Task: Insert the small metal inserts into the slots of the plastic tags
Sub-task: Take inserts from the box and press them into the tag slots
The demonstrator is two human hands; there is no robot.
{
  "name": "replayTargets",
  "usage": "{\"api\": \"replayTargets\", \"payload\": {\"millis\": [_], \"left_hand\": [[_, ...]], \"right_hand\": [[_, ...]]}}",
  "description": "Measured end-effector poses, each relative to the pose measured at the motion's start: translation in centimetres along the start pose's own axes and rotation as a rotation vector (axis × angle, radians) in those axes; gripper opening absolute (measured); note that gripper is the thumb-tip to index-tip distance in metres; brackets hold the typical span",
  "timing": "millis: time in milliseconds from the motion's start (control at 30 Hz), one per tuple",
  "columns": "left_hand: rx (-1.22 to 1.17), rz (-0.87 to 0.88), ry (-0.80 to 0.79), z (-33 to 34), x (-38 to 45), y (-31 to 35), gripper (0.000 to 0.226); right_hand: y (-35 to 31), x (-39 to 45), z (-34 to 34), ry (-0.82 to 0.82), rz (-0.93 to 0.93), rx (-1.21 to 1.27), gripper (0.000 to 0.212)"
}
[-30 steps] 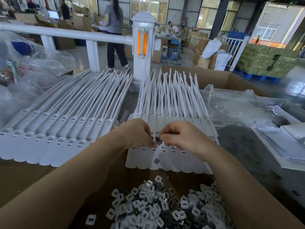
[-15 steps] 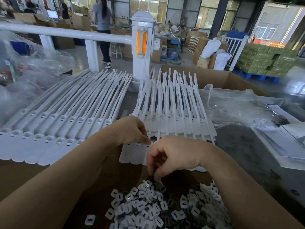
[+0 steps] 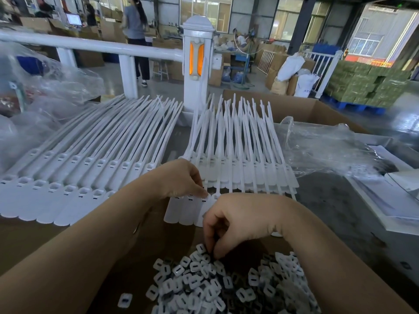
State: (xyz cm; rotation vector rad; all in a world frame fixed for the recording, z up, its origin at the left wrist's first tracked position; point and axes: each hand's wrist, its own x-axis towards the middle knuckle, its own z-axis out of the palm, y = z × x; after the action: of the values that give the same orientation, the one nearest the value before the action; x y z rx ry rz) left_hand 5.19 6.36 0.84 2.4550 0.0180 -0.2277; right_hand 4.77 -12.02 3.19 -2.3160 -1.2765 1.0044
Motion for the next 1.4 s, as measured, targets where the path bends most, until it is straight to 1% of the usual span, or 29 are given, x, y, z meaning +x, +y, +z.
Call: {"api": "replayTargets", "payload": {"millis": [100, 167, 233, 267, 333, 400, 467, 500, 567, 667, 767, 867, 1033, 1167, 1400], "left_hand": [[-0.003, -0.002, -0.001, -0.1, -0.1, 0.1, 0.017], [0.003, 0.005, -0.009, -0.2, -0.2, 0.2, 0.017], [0.002, 0.025, -0.002, -0.3, -0.3, 0.3, 0.016], [-0.004, 0.037, 0.011, -0.3, -0.3, 0.4, 0.014], [-0.043, 0.052, 0.027, -0.6, -0.4, 0.7, 0.011], [-0.125, 0.054, -0.003, -1.0, -0.5, 1.2, 0.014], [-0.272, 0.025, -0.078, -1.3, -0.7, 1.9, 0.019], [-0.359, 0.009, -0.120, -1.3, -0.8, 2.1, 0.020], [-0.497, -0.012, -0.179, -1.2, -0.9, 2.4, 0.019], [-0.589, -0.035, -0.197, -1.1, -0.9, 2.3, 0.017], [-0.624, -0.056, -0.186, -1.3, -0.9, 2.0, 0.013], [-0.574, -0.049, -0.161, -1.2, -0.8, 1.9, 0.007], [-0.508, -0.023, -0.141, -1.3, -0.8, 1.9, 0.007], [-0.416, 0.025, -0.140, -1.3, -0.9, 2.0, 0.008], [-0.276, 0.082, -0.137, -1.0, -0.8, 2.1, 0.008]], "right_hand": [[0.3, 0.0, -0.1, 0.030, -0.021, 0.045, 0.011], [0.4, 0.1, -0.1, 0.054, -0.040, 0.054, 0.007], [0.5, 0.0, -0.1, 0.104, -0.058, 0.048, 0.001], [0.6, 0.0, -0.2, 0.150, -0.056, 0.059, 0.003], [0.8, 0.0, -0.3, 0.319, -0.022, 0.130, 0.007], [1.3, 0.2, -0.5, 0.599, 0.028, 0.171, 0.010], [1.8, 0.3, -0.6, 0.854, 0.064, 0.175, 0.010], [2.0, 0.4, -0.6, 0.934, 0.071, 0.170, 0.011], [2.4, 0.6, -0.5, 1.010, 0.069, 0.144, 0.013], [2.6, 0.9, -0.3, 1.020, 0.070, 0.137, 0.015], [2.7, 0.8, -0.4, 0.979, 0.063, 0.209, 0.016], [2.7, 0.5, -0.6, 0.931, 0.060, 0.281, 0.016], [3.0, 0.4, -0.6, 0.936, 0.121, 0.319, 0.010], [3.0, 0.5, -0.5, 0.877, 0.121, 0.293, 0.011], [3.1, 0.8, -0.5, 0.824, 0.165, 0.258, 0.012]]}}
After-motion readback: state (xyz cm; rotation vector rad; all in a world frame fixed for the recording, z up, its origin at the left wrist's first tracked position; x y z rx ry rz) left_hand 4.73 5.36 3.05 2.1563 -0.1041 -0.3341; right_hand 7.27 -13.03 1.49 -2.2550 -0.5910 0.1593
